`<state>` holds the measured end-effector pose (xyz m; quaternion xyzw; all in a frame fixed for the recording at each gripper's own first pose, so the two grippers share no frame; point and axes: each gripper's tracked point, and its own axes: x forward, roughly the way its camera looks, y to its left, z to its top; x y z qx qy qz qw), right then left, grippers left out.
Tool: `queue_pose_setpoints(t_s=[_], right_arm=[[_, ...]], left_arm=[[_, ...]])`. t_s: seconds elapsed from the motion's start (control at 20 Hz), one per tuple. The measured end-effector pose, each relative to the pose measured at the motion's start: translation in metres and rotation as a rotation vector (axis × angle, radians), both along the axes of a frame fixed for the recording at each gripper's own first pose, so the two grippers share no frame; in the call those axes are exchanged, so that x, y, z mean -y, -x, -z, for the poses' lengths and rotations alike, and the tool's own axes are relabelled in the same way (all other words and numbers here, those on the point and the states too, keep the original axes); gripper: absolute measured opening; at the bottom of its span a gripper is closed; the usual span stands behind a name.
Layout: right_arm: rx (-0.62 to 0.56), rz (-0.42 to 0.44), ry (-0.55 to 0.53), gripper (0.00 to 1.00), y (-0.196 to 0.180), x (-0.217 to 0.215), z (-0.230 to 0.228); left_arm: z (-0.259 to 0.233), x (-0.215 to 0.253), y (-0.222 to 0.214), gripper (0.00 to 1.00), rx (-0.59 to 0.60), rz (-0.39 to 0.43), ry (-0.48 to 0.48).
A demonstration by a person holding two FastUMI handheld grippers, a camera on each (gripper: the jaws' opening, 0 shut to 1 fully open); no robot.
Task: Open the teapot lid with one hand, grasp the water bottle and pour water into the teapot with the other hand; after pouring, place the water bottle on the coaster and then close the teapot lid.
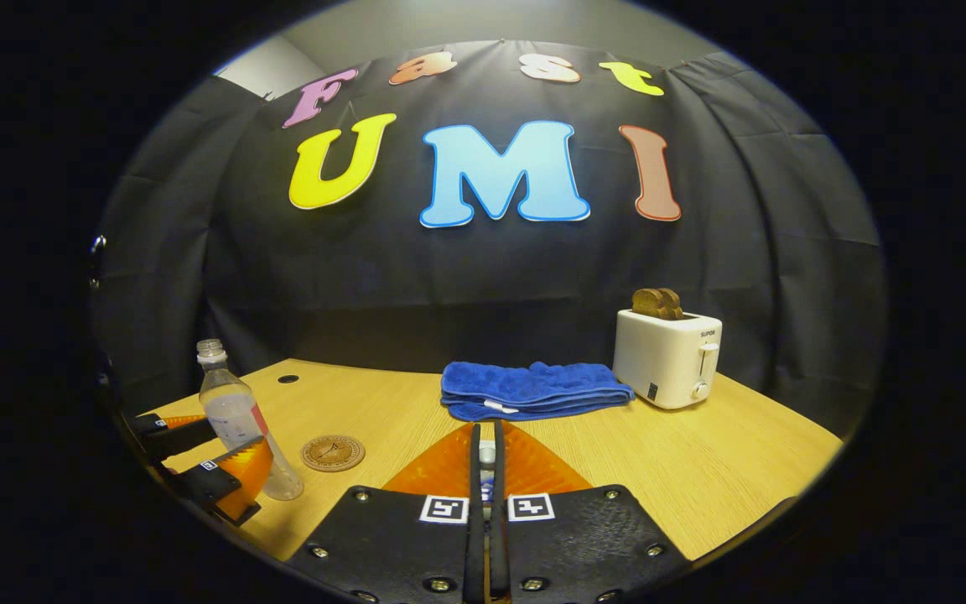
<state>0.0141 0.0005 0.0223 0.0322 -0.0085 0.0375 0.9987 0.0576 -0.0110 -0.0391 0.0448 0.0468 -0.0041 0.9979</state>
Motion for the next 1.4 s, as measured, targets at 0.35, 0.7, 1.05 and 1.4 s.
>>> queue_pose_setpoints(t_s=[0.35,0.7,1.05,1.4], right_arm=[[0.011,0.017,-0.015,0.03,0.006,0.015,-0.002],[0.0,0.034,-0.059,0.03,0.01,0.031,0.005],[0.002,0.074,-0.082,0.03,0.016,0.059,0.007],[0.006,0.107,-0.108,0.03,0.027,0.089,0.011]], left_arm=[[-0.003,0.004,-0.005,0.88,0.008,0.015,-0.027],[-0.006,0.004,-0.014,0.87,-0.005,0.023,-0.157],[-0.018,0.017,-0.015,0.87,0.005,0.069,-0.348],[-0.038,0.054,-0.009,0.86,0.069,0.126,-0.574]])
